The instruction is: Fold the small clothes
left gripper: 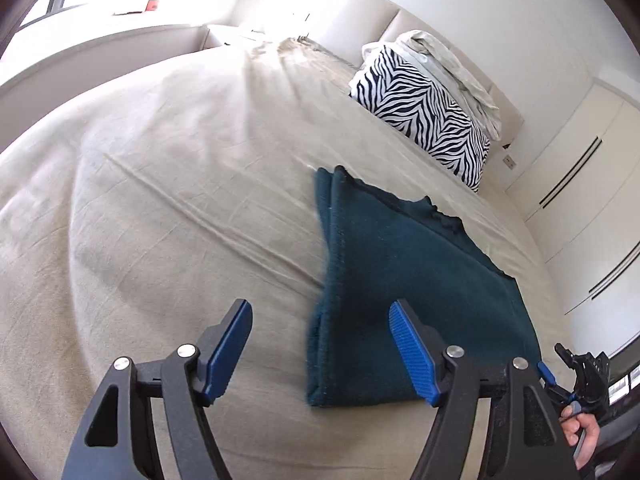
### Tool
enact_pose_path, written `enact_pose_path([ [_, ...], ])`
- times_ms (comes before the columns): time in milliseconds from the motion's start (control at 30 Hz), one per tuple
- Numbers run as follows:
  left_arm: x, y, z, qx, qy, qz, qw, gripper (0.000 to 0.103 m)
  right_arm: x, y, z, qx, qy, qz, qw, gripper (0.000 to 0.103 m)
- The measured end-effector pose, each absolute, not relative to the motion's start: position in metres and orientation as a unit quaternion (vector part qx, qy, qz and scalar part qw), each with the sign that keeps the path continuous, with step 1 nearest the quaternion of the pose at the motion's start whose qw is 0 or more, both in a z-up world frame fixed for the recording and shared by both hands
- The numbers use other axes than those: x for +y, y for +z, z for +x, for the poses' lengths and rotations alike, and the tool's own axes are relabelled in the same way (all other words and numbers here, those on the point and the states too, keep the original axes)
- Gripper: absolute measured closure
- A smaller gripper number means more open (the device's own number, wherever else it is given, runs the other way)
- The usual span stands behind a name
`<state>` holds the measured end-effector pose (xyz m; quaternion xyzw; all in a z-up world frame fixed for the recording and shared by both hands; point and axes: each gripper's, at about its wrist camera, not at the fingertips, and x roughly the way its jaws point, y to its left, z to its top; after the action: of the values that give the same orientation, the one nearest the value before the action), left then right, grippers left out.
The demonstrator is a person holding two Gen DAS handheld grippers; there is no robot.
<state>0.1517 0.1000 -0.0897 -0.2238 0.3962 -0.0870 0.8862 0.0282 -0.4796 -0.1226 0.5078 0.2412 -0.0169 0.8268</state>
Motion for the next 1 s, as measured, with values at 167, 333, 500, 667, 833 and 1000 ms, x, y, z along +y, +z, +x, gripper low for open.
enact_pose_path([
  [167,0.09,-0.119,0.183,0.455,-0.134,-0.265,0.84,0.031,-0.419,-0.092,0.051,0.259,0.07,0.482,0.834,0.052],
  [333,0.075,-0.129,0.212,0.476,-0.174,-0.313,0.803,0.032,-0.365,-0.083,0.099,0.298,0.121,0.457,0.829,0.05],
  [500,0.061,-0.132,0.232,0.495,-0.192,-0.332,0.78,0.032,-0.334,-0.079,0.134,0.328,0.156,0.442,0.82,0.05],
  [667,0.045,-0.14,0.242,0.52,-0.199,-0.326,0.764,0.074,-0.306,-0.087,0.177,0.366,0.179,0.432,0.804,0.047],
  [833,0.051,-0.143,0.243,0.521,-0.203,-0.333,0.759,0.088,-0.292,-0.106,0.208,0.405,0.178,0.425,0.789,0.047],
  [1000,0.04,-0.117,0.242,0.503,-0.222,-0.327,0.769,0.089,-0.304,-0.127,0.208,0.405,0.186,0.455,0.771,0.047],
])
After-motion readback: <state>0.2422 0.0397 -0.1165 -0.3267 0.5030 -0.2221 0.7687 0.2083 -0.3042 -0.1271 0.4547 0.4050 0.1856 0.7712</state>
